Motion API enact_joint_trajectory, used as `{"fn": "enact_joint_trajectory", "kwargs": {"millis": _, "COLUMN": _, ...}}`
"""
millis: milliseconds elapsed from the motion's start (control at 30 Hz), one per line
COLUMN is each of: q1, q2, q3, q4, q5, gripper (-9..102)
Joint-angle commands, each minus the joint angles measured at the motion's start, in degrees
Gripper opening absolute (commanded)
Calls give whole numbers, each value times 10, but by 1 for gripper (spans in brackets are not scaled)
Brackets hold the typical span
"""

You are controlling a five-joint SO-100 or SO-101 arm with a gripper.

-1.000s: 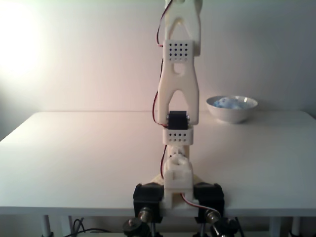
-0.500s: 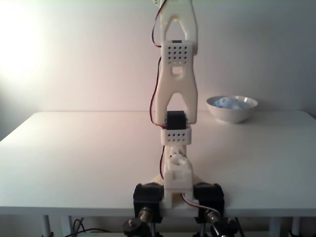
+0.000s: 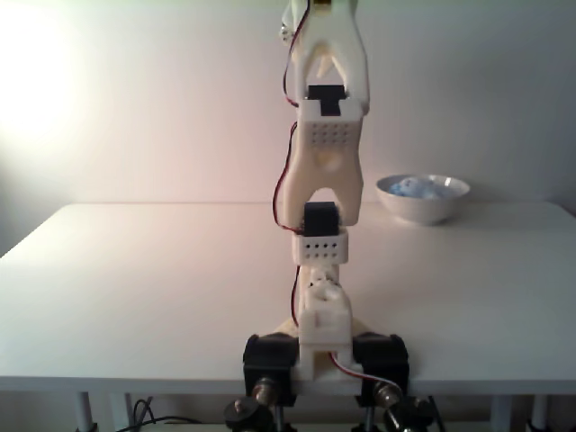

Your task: Grasp a skyblue doll and put it into the bowl.

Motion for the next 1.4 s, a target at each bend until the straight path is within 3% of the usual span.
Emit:
{"fn": "enact_joint_trajectory", "kwargs": {"millis": 0, "q1": 1, "q2": 77, "q3": 99, "q4": -41, "q5": -3, "gripper": 6}}
{"fn": "enact_joint_trajectory", "kwargs": {"millis": 700, "q1": -3, "q2": 495, "q3": 616, "q4": -54, "q5": 0, "gripper": 6}}
{"fn": "enact_joint_trajectory", "kwargs": {"millis": 1100, "q1": 2, "q2": 679, "q3": 771, "q4": -54, "q5": 4, "gripper": 6}}
{"fn": "enact_joint_trajectory", "kwargs": {"millis": 1367, "q1": 3, "q2": 695, "q3": 809, "q4": -54, "q5": -2, "gripper": 6}}
